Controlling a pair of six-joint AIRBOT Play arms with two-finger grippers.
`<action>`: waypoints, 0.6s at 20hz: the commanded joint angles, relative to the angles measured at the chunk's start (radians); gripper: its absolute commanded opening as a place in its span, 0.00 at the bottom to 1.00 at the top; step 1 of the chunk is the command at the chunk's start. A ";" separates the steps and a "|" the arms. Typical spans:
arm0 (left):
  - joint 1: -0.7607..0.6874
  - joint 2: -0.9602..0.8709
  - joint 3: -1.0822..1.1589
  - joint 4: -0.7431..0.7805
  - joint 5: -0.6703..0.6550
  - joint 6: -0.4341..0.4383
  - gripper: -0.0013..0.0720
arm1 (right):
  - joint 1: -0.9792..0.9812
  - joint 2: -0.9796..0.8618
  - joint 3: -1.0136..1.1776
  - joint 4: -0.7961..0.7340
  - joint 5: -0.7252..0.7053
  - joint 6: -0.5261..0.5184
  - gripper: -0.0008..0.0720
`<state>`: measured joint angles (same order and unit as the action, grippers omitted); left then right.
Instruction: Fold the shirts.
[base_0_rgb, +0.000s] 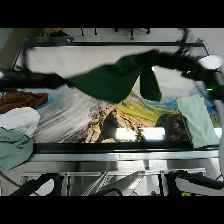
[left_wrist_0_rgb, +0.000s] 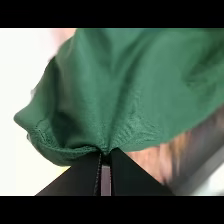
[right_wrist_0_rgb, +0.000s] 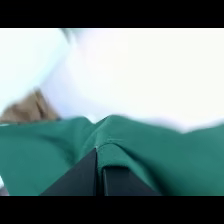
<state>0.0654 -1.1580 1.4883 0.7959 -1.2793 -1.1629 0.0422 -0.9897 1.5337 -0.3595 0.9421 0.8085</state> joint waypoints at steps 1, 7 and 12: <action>0.080 0.194 0.302 -0.027 0.001 -0.035 0.05 | -0.025 0.234 0.192 -0.160 -0.013 0.013 0.05; 0.271 0.385 0.430 -0.032 -0.009 -0.035 0.05 | -0.026 0.373 0.241 -0.259 0.037 0.023 0.05; 0.225 0.407 -0.011 -0.090 0.002 -0.002 0.05 | -0.021 0.106 0.193 -0.247 0.330 0.166 0.05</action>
<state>0.3130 -0.7670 1.6840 0.7414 -1.2873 -1.1923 0.0174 -0.7639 1.7527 -0.5987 1.1046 0.9020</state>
